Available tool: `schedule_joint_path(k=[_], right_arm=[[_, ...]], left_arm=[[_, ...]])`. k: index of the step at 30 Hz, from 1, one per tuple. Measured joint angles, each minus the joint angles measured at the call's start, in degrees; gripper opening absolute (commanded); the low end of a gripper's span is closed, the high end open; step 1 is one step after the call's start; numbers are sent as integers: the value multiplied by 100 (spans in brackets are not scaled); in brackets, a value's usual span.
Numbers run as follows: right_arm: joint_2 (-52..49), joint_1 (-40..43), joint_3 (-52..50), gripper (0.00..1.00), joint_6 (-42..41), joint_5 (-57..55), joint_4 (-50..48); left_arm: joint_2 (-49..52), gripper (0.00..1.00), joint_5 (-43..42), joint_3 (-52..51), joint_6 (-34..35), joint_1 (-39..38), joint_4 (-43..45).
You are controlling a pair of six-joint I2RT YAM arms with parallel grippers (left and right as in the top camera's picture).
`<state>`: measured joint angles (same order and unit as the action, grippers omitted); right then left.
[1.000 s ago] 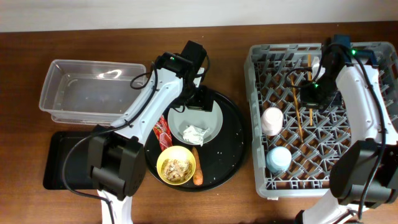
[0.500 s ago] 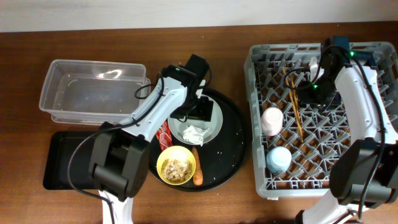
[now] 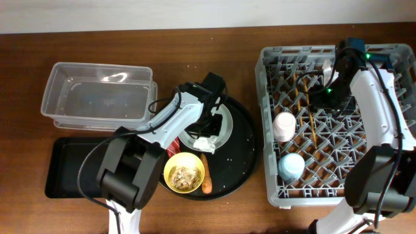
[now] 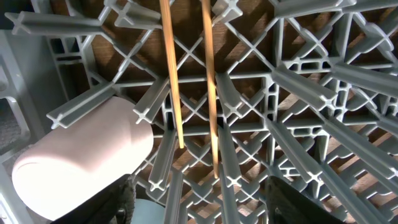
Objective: Sort waste into correct bins and load items into the dishwasher rack
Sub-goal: 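Pick the tissue from the plate with left gripper, drop in bin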
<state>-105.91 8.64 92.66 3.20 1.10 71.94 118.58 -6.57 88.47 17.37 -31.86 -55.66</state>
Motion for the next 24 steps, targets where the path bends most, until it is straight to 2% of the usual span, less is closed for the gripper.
schedule_joint_path(k=[3,7,11,20,24], right_arm=[[0,0,0,68,0,0,7],[0,0,0,68,-2,0,42],[0,-11,0,67,0,2,39],[0,-11,0,67,-4,4,28],[0,-15,0,67,-2,26,20]], left_arm=[[0,1,0,197,-2,48,-208],[-31,0,-4,1091,-109,372,-702],[-258,1,-2,1694,-155,1185,-916],[-326,1,-223,1731,-173,3445,-940],[-326,1,-396,1731,-175,4015,-970]])
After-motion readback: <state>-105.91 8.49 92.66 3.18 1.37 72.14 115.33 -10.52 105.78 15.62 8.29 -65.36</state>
